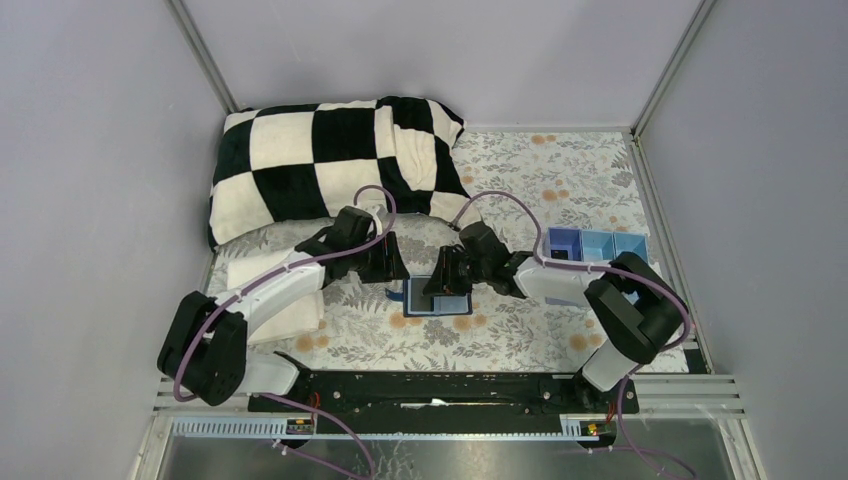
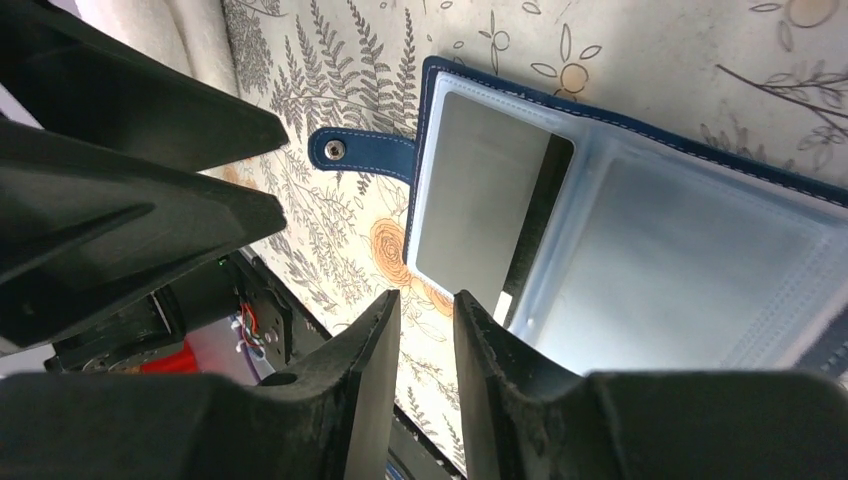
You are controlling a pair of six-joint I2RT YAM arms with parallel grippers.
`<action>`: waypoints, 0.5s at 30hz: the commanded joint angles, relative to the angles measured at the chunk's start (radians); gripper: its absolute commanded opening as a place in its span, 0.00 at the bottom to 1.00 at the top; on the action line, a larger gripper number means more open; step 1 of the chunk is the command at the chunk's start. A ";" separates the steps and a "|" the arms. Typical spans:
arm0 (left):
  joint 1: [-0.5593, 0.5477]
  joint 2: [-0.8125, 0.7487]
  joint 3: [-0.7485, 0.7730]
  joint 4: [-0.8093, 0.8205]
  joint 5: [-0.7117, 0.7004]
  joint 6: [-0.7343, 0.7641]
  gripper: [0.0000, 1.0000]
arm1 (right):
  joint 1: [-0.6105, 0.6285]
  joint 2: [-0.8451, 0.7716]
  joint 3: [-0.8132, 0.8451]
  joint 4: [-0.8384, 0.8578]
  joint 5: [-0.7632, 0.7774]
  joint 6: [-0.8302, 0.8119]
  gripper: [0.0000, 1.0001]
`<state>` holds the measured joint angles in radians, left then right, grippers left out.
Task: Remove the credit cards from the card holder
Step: Remove the credit card from the card holder.
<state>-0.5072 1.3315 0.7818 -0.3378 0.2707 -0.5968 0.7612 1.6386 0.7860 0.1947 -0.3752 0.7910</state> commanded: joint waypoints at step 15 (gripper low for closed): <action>-0.008 0.134 -0.080 0.270 0.113 -0.097 0.27 | 0.001 0.005 0.014 -0.094 0.171 0.056 0.29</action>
<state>-0.5114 1.4391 0.7212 -0.1780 0.3504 -0.6655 0.7612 1.6207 0.7761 0.1120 -0.2508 0.8177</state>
